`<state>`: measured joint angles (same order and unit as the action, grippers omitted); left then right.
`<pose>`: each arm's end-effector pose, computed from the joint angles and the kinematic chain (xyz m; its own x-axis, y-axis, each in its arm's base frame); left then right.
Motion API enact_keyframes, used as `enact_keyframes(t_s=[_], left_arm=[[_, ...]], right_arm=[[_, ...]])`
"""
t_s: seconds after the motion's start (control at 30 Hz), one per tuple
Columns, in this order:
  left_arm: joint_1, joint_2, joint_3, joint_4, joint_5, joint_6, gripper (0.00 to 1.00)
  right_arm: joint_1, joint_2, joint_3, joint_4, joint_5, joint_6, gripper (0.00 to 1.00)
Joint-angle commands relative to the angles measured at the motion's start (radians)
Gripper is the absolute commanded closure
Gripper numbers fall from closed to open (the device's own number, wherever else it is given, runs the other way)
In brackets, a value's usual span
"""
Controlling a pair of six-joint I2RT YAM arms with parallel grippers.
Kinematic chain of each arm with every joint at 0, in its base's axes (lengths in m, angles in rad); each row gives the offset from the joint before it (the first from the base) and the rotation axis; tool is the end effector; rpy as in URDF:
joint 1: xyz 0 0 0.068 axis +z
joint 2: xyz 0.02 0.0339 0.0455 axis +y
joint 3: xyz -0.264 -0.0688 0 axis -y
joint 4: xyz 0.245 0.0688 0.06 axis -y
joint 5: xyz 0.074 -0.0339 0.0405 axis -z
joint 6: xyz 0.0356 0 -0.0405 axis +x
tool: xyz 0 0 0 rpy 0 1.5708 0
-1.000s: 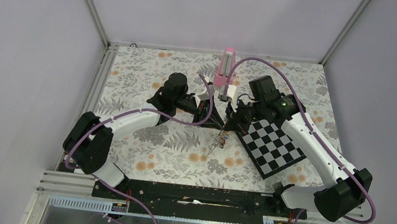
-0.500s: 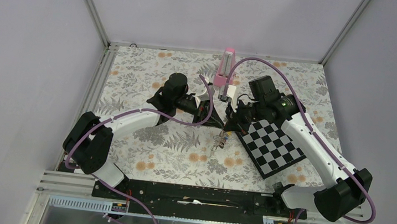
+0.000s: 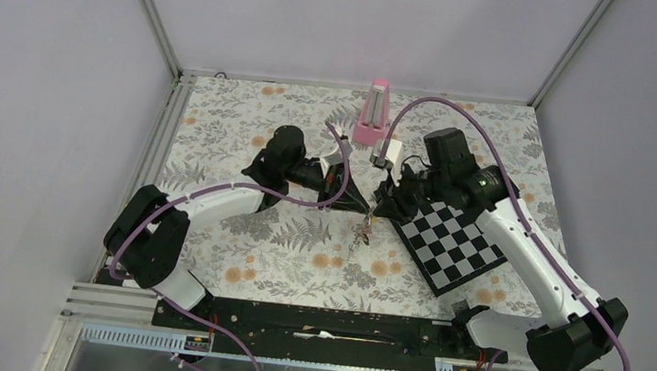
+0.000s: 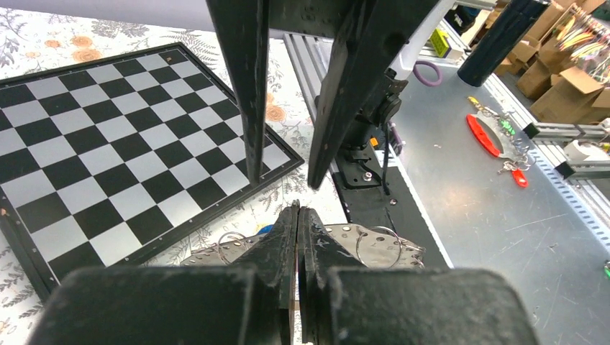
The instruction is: Put the keys on the keyring
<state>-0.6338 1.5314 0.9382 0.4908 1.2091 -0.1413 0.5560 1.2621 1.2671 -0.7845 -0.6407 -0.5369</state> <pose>0.2481 -0.2237 0.2812 -0.2166 0.0974 -0.9714 0.9381 -0.2547 -0.2347 0.2074 0.1539 0.3542 -0.1119 -0.5523 -0.8261 -0.9793 0.2025 -0.0027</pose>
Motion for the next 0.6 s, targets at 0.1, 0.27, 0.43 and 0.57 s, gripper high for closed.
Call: enact_keyframes(t_s=[0.1, 0.27, 0.43, 0.57], left_arm=[[0.009, -0.037, -0.063, 0.465, 0.008, -0.357, 1.0], [0.009, -0.03, -0.082, 0.583, -0.014, -0.46, 1.0], [0.009, -0.016, -0.096, 0.688, -0.034, -0.543, 1.0], [0.009, -0.007, -0.097, 0.704, -0.046, -0.557, 1.0]], right_arm=[[-0.04, -0.09, -0.049, 0.065, -0.07, -0.012, 0.57], [-0.042, -0.11, -0.093, 0.082, -0.136, -0.039, 0.54], [-0.042, -0.117, -0.112, 0.096, -0.186, -0.046, 0.52], [-0.042, -0.111, -0.109, 0.103, -0.217, -0.042, 0.52]])
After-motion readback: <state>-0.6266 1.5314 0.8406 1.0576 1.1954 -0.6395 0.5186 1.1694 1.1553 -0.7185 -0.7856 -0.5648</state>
